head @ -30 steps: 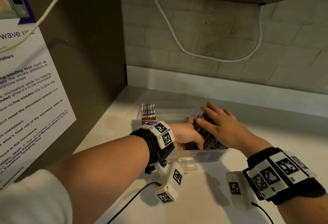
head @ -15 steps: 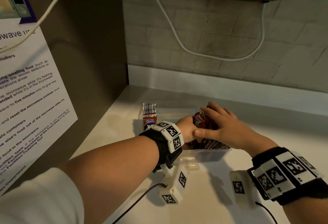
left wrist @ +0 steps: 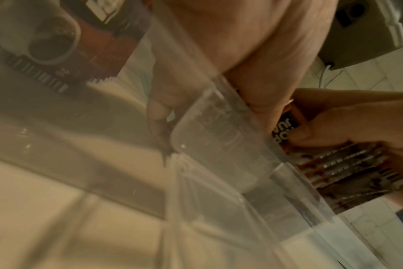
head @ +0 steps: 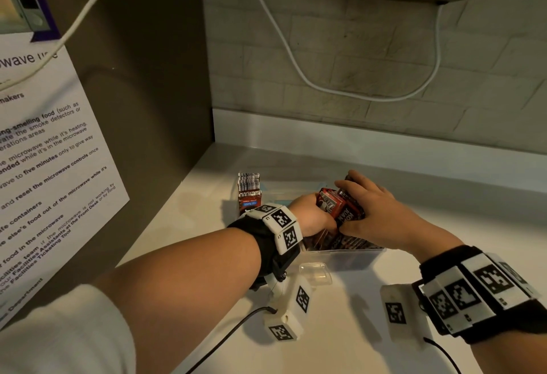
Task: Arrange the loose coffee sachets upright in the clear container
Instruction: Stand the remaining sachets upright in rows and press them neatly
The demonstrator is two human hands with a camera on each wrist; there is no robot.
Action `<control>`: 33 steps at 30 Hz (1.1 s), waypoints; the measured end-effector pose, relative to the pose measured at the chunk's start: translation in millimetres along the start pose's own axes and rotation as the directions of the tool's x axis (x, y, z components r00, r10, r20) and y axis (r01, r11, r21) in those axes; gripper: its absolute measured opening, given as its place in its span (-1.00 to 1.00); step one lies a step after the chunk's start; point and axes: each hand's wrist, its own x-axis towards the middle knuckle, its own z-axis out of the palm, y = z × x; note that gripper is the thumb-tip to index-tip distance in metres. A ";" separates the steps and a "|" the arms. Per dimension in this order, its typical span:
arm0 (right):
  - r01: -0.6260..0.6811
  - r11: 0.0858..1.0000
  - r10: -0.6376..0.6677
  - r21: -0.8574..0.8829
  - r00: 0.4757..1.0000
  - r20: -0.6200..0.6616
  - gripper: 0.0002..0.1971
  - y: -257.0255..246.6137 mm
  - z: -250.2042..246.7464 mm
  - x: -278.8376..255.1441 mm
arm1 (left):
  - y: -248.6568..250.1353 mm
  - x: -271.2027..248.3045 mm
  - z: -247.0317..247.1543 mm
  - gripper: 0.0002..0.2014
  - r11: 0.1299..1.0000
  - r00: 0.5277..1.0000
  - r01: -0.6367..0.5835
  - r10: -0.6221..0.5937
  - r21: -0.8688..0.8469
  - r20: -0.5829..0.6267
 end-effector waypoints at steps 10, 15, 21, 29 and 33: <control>-0.008 0.999 0.008 -0.035 1.000 -0.008 -0.13 -1.2 -1.1 -0.6 | -1.6 0.6 -5.2 -0.55 0.997 0.996 0.059 -0.062 -0.049 -0.060; -0.025 0.999 0.025 -0.038 1.000 -0.008 -0.13 -2.9 -1.2 -1.1 | 2.4 -4.5 -8.4 -0.61 0.993 0.992 0.105 -0.108 -0.060 -0.066; -0.030 0.998 0.029 -0.053 0.999 -0.014 -0.16 -8.5 -3.1 -4.5 | 5.8 -10.8 -11.7 -0.61 0.982 0.980 0.160 -0.171 -0.102 -0.101; -0.024 0.996 0.024 -0.088 1.000 -0.004 -0.19 -14.2 -5.0 -7.2 | 9.2 -18.3 -12.4 -0.37 0.971 0.978 0.182 -0.195 -0.156 -0.077; -0.015 0.998 0.013 -0.069 0.999 -0.039 -0.18 -19.5 -9.3 -12.0 | 10.9 -23.5 -13.7 -0.41 0.975 0.980 0.138 -0.160 -0.174 -0.122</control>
